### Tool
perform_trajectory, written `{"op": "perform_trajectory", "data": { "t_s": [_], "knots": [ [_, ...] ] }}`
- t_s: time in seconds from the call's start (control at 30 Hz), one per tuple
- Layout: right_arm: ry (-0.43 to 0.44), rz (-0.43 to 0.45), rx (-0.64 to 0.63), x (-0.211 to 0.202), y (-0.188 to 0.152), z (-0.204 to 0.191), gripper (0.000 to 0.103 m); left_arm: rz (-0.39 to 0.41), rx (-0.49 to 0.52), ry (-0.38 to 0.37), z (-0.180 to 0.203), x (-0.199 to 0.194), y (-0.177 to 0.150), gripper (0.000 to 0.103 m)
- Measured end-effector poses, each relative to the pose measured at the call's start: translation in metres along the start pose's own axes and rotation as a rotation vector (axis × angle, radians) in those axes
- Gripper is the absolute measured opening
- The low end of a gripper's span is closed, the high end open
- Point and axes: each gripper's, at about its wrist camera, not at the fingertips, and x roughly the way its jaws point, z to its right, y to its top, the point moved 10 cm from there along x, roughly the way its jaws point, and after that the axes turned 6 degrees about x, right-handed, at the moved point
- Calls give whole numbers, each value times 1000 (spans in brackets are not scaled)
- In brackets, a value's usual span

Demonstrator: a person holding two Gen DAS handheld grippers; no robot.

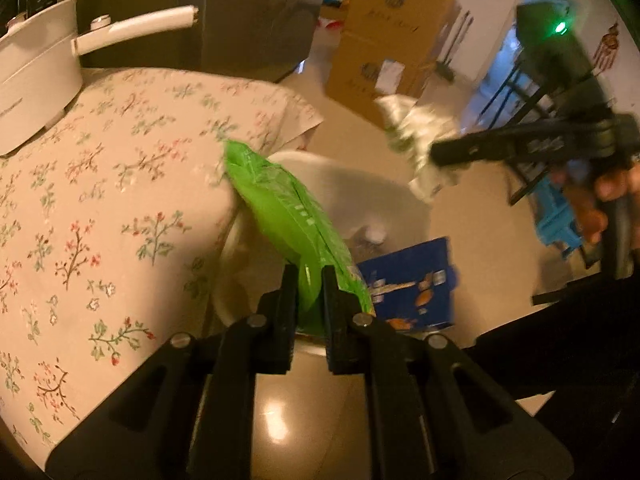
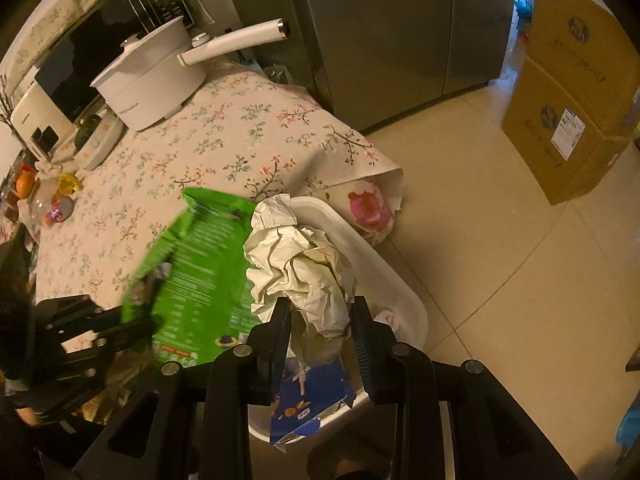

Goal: Collect trash
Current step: 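Open both tools over the white bin to drop the bag and paper, then reach the left tool to the red Drink Milk can and grasp it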

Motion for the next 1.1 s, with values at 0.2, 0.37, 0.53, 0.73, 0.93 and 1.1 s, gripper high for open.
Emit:
{"op": "perform_trajectory", "data": {
  "t_s": [0.2, 0.37, 0.53, 0.73, 0.93, 1.1],
  "knots": [
    [-14, -12, -7, 6, 0, -1, 32, -26, -9, 5, 3, 0, -8, 50],
    [-33, -28, -10, 12, -1, -2, 32, -25, -57, -4, -3, -14, -9, 69],
    [-49, -45, -16, 17, -4, -4, 36, -22, -129, 16, -21, -34, -15, 83],
    [-59, -47, -17, 20, -4, -5, 42, -12, -199, 79, -50, -57, -26, 94],
    [-43, -14, -22, 14, 1, -15, 77, 15, -279, 132, -82, -83, -41, 102],
    [-49, -11, -52, 15, 4, -34, 79, 21, -364, 170, -109, -99, -62, 102]
  ]
}}
